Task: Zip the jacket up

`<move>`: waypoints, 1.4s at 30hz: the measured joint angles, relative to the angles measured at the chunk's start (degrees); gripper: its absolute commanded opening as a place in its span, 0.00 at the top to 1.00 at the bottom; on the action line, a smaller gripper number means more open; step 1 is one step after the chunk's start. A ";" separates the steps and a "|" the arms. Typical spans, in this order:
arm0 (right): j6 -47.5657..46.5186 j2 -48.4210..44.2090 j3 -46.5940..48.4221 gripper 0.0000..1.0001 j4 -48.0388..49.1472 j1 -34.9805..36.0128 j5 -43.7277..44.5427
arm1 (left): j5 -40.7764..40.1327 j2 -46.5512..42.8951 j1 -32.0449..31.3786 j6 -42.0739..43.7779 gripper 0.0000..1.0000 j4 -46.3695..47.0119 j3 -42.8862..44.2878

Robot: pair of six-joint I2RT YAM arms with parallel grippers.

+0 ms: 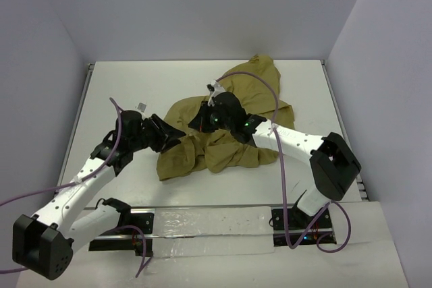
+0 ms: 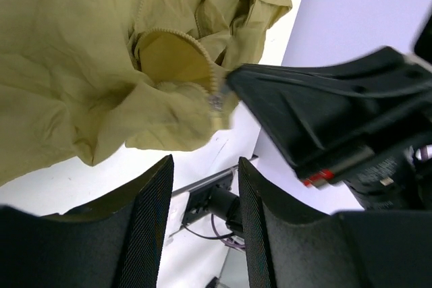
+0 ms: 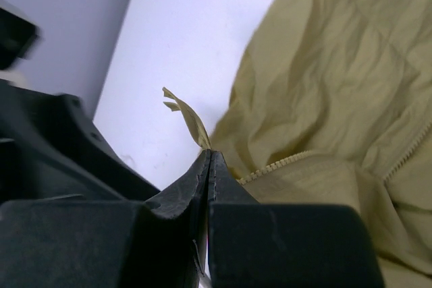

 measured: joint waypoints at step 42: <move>0.16 -0.35 0.00 1.00 2.88 0.13 0.35 | 3.85 7.38 0.11 -8.86 0.55 24.42 -6.91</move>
